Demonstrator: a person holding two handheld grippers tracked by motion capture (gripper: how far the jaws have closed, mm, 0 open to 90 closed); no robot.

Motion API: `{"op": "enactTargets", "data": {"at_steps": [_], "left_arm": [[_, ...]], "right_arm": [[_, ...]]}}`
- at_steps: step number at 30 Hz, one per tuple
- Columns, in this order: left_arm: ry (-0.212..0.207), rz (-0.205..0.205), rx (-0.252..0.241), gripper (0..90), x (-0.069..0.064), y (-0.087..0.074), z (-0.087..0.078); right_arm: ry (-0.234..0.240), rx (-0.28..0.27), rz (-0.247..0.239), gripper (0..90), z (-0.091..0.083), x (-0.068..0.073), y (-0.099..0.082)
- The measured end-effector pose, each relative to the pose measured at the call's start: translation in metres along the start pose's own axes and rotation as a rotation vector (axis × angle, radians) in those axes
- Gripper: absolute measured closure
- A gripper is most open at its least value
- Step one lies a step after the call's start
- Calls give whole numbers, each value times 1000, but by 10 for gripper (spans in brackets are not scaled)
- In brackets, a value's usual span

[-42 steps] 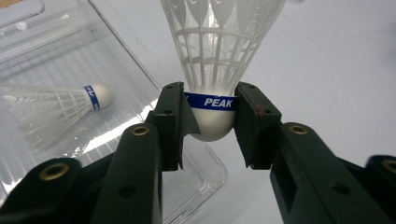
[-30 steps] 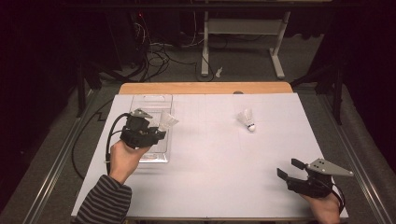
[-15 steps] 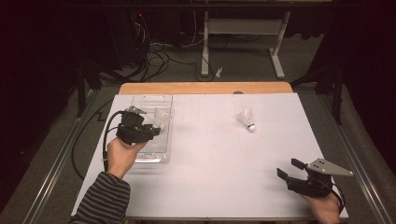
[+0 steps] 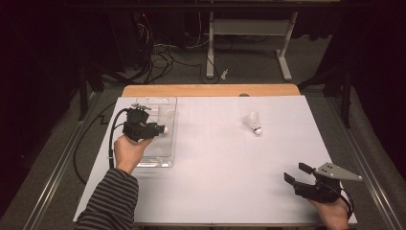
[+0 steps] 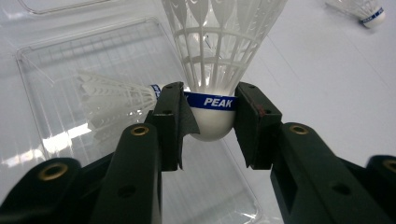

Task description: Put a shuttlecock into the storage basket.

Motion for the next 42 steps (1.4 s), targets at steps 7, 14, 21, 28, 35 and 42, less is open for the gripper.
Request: {"op": "enactTargets", "data": {"at_steps": [7,14,21,28,35,42], "left_arm": [[19,-16,12,642,3,10,7],[21,-54,28,642,9,13,15],[38,-79,45,641,15,15,21],[49,-103,60,640,19,20,30],[62,-115,76,640,21,24,37],[79,-143,83,640,27,22,41]], "right_arm": [[1,0,-1,291,0,0,0],[1,-1,-2,291,0,0,0],[2,2,-1,291,0,1,0],[2,2,-1,291,0,0,0],[5,2,-1,291,0,0,0],[8,2,0,291,0,0,0]]}}
Point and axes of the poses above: each handheld gripper's, and its own axes: z roughly forward along the jaws, y roughly out of its top, x roughly to its left, the point moved 2 cm from there along z, roughly forward along the jaws, and after that the axes turned 7 degrees about z, right-handed, at the moved point
